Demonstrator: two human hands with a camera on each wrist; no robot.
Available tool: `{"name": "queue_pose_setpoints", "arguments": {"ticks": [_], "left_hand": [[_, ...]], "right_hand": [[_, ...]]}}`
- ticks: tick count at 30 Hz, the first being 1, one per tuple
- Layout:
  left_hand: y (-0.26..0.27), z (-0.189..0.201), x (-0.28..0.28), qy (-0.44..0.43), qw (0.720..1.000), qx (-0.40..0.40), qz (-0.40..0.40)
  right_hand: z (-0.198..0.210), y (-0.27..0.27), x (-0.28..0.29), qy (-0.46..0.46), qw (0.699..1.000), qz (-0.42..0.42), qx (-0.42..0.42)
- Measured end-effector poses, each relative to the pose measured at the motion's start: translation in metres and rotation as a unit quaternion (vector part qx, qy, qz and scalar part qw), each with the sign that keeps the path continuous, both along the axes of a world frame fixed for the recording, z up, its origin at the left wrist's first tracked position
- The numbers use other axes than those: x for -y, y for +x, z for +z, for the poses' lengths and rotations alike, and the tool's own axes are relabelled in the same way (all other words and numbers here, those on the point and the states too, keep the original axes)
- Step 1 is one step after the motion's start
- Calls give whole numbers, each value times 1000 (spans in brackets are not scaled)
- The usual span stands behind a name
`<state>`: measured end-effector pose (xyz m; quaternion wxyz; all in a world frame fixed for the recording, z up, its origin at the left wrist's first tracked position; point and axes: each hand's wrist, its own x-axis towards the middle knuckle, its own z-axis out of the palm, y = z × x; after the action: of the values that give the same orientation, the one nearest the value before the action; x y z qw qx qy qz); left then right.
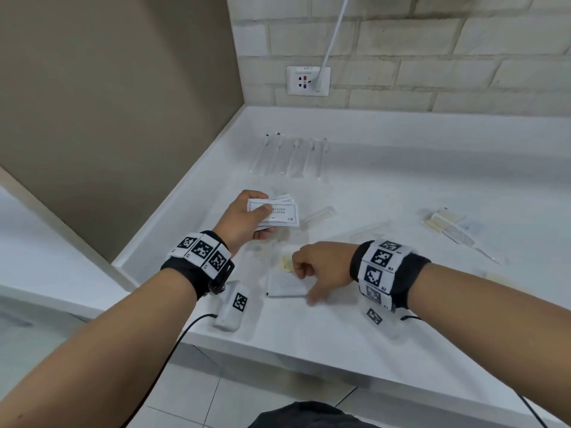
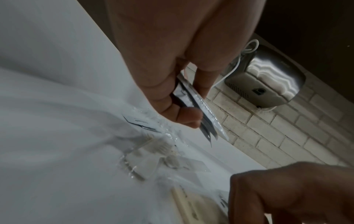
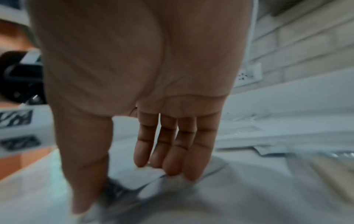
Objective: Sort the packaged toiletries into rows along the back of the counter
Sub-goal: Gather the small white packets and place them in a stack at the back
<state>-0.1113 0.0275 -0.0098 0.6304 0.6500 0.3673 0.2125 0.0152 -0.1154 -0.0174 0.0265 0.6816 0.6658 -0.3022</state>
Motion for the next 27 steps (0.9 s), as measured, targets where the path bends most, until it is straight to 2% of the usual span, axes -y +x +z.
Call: {"name": "queue_pose_setpoints", "arguments": {"ticks": [7, 10, 14, 20, 24, 27], "left_hand": [[5, -4, 10, 20, 1000, -12, -20], [11, -6, 13, 24, 999, -9, -26], [21, -4, 13, 23, 999, -1, -30], [40, -1, 19, -11, 999, 17, -42], [53, 5, 24, -57, 997, 20, -47], [67, 13, 31, -79, 993, 24, -89]], "right_hand": [[17, 31, 3, 20, 991, -102, -81], [19, 43, 7, 46, 976, -166, -134], [16, 55, 11, 85, 956, -238, -150], [26, 69, 14, 153, 898, -330, -249], [30, 80, 13, 196, 863, -390, -254], [31, 87, 10, 217, 836, -422, -275]]}}
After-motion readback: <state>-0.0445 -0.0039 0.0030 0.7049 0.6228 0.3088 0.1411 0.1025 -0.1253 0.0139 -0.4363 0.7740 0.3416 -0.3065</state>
